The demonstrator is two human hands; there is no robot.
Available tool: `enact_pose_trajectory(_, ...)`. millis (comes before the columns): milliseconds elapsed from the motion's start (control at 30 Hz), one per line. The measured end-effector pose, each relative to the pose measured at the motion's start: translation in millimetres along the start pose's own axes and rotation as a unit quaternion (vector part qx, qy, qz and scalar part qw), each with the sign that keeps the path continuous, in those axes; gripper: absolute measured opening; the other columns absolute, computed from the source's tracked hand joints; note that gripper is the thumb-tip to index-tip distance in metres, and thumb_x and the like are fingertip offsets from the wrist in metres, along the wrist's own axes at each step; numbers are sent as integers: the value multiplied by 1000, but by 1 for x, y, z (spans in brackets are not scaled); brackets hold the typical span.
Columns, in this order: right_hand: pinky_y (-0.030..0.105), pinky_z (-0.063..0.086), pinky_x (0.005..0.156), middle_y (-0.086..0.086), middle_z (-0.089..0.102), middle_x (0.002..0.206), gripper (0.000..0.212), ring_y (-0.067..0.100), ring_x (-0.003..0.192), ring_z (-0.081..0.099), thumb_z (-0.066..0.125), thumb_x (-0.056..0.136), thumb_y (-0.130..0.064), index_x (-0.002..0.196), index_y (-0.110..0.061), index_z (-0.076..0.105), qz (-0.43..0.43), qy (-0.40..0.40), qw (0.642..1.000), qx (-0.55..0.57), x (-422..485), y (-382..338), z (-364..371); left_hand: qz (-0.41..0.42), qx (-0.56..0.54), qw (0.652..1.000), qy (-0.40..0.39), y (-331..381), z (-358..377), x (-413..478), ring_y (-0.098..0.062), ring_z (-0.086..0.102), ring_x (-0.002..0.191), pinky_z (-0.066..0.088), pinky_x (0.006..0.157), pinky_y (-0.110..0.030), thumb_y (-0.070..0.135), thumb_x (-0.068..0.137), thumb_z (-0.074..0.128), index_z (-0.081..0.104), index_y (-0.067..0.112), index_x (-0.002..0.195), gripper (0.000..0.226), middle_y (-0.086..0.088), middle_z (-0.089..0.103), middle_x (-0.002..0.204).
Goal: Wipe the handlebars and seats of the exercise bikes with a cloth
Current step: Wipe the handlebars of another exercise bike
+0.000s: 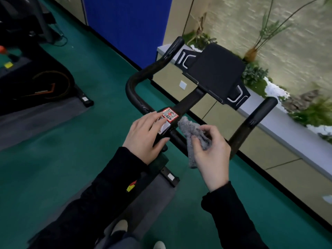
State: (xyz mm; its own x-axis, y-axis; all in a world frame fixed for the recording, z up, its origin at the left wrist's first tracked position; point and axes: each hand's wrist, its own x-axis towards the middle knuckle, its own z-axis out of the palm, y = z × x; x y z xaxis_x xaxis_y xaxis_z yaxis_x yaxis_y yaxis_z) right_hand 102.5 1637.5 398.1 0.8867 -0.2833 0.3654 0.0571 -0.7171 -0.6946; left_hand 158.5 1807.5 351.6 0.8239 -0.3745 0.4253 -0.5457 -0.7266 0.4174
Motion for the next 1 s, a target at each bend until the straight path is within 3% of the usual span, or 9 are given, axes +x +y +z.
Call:
enact_pose_trajectory(167, 15, 39, 74, -2, 63, 94, 16, 9, 85, 57, 64, 83, -7, 94, -17, 59, 44, -16, 998, -51, 9, -13, 28, 52, -35, 998, -14, -15, 3, 12, -29, 49, 124, 41, 97, -43, 34, 87, 51, 58, 5, 124, 47, -10, 56, 130)
enact_pose_trajectory(367, 10, 33, 82, 2, 48, 109, 14, -4, 86, 40, 63, 84, -5, 98, -8, 62, 72, 25, 992, -97, 6, -15, 41, 83, -80, 993, 9, -29, 8, 15, -29, 51, 122, 44, 95, -43, 22, 84, 65, 62, 5, 117, 38, -9, 57, 129)
enact_pose_trajectory(567, 23, 39, 83, 4, 55, 103, 42, 14, 94, 52, 57, 84, -2, 122, -15, 49, 62, 27, 991, -114, 12, -17, 45, 93, -99, 991, -8, -36, 8, 15, -25, 47, 125, 40, 94, -38, 29, 86, 58, 61, 8, 119, 39, -5, 54, 132)
enact_pose_trajectory(667, 20, 38, 80, 6, 54, 105, 29, 6, 90, 47, 53, 83, 5, 107, -11, 57, 27, 28, 991, -131, 16, -16, 48, 98, -104, 990, -18, -38, 8, 16, -25, 47, 126, 40, 94, -39, 29, 86, 57, 60, 8, 121, 41, -5, 53, 134)
enact_pose_trajectory(767, 32, 46, 86, 8, 58, 102, 20, 19, 95, 56, 54, 85, 6, 95, -5, 67, 17, 25, 989, -147, 15, -11, 51, 102, -106, 989, -19, -40, 8, 17, -26, 48, 125, 43, 93, -41, 29, 86, 57, 60, 7, 121, 41, -6, 54, 133)
enact_pose_trajectory(900, 28, 43, 89, 12, 62, 101, 15, 28, 97, 57, 62, 89, -5, 101, -1, 70, -4, -7, 981, -192, 8, -4, 44, 106, -113, 988, -16, -41, 9, 17, -25, 46, 125, 43, 93, -41, 27, 86, 59, 60, 7, 121, 40, -6, 54, 133)
enact_pose_trajectory(1000, 25, 36, 91, 15, 61, 104, 26, 30, 99, 54, 66, 88, -12, 110, 1, 67, -15, -54, 973, -223, 4, -2, 41, 105, -111, 988, -14, -42, 12, 16, -22, 43, 127, 41, 93, -39, 29, 87, 57, 59, 8, 123, 41, -4, 52, 135)
